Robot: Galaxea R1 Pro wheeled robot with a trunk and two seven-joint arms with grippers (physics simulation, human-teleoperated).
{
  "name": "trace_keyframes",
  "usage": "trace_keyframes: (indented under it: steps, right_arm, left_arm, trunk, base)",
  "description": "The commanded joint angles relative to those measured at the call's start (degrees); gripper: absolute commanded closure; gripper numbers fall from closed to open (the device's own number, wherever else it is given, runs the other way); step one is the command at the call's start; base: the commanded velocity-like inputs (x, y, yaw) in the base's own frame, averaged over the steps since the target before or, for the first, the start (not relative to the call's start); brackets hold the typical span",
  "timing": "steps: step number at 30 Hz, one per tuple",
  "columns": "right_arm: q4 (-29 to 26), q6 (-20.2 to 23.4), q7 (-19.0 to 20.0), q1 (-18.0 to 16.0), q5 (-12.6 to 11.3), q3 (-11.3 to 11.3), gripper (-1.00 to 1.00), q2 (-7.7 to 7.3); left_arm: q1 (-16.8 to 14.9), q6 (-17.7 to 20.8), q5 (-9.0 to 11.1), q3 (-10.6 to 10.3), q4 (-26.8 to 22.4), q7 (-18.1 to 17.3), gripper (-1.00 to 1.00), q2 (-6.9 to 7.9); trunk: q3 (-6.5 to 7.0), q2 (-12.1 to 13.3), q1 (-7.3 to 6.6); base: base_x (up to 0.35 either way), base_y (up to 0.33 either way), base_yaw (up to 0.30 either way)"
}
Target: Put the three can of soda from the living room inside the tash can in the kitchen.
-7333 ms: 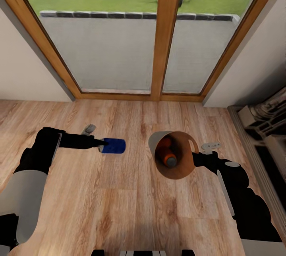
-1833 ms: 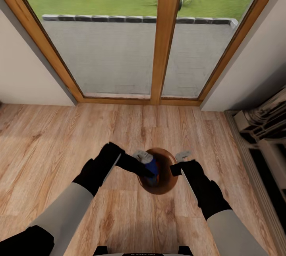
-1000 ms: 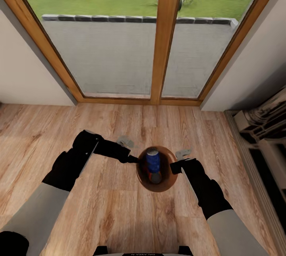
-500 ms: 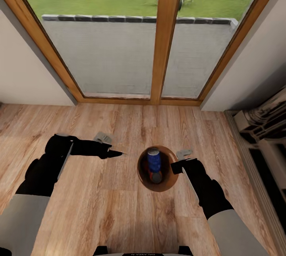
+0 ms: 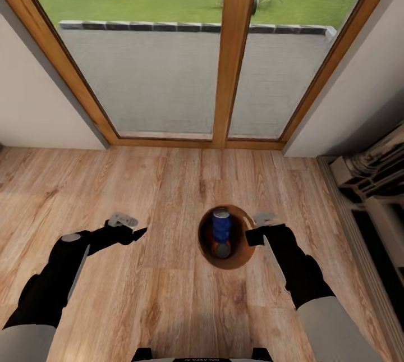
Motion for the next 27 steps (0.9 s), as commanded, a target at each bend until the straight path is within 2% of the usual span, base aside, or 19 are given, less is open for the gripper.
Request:
trace_keyframes:
  steps: [1, 2, 5, 6, 8, 9, 13, 21, 24, 27]
  right_arm:
    - [-0.13, 1.39, 0.18, -0.02, 0.26, -2.50, 1.00, -0.02]
    - [-0.15, 2.43, 0.18, -0.02, 0.27, -3.68, 1.00, -0.04]
    - [-0.13, 3.66, 0.19, -0.02, 0.24, -5.15, 1.00, -0.10]
    - [-0.12, 4.16, 0.19, -0.02, 0.21, -5.81, 1.00, -0.09]
    - [-0.09, 4.76, 0.19, 0.00, 0.17, -6.22, 1.00, -0.09]
    - [-0.06, 5.74, 0.19, 0.06, 0.18, -6.48, 1.00, -0.08]
    - [-0.02, 8.05, 0.24, 0.22, 0.13, -6.82, 1.00, -0.11]
    - [1.10, 8.41, 0.98, 0.39, 0.06, -7.13, 1.00, -0.19]
    - [5.74, 8.41, 3.88, 0.30, 0.09, -7.31, 1.00, -0.38]
    - [8.08, 8.41, 4.47, 0.18, 0.10, -7.33, 1.00, -0.57]
  left_arm:
    - [0.26, -3.03, 0.10, 0.06, 3.49, 2.61, -1.00, -0.16]
    - [0.35, -4.93, 0.11, 0.11, 5.88, 4.15, -1.00, -0.21]
    - [0.43, -8.08, 0.15, 0.16, 9.71, 6.43, -1.00, -0.26]
    - [0.46, -10.44, 0.15, 0.18, 12.35, 7.79, -1.00, -0.28]
    - [0.48, -12.97, 0.14, 0.19, 15.13, 9.12, -1.00, -0.29]
    - [0.49, -15.46, 0.20, 0.17, 17.73, 10.66, -1.00, -0.30]
    - [0.58, -19.49, 0.36, 0.08, 21.49, 14.61, -1.00, -0.38]
    - [1.49, -21.41, 0.40, 0.03, 22.57, 16.73, -1.00, -1.21]
    - [2.01, -21.68, 0.40, 0.02, 22.55, 16.85, -1.00, -1.49]
    - [2.10, -21.72, 0.40, 0.03, 22.60, 16.80, -1.00, -1.52]
  trunk:
    - [0.01, 0.00, -0.01]
    - [0.01, 0.00, -0.01]
    - [0.01, 0.00, -0.01]
    - [0.01, 0.00, -0.01]
    - [0.01, 0.00, -0.01]
    - [0.01, 0.00, -0.01]
    - [0.01, 0.00, -0.01]
    - [-1.43, -3.21, 1.75]
    - [-1.97, -4.41, 2.41]
    - [-2.51, -5.62, 3.07]
  base:
    - [0.000, 0.000, 0.000]
    - [0.000, 0.000, 0.000]
    - [0.000, 0.000, 0.000]
    - [0.000, 0.000, 0.000]
    - [0.000, 0.000, 0.000]
    - [0.000, 0.000, 0.000]
    - [0.000, 0.000, 0.000]
    - [0.000, 0.000, 0.000]
    - [0.000, 0.000, 0.000]
    - [0.000, 0.000, 0.000]
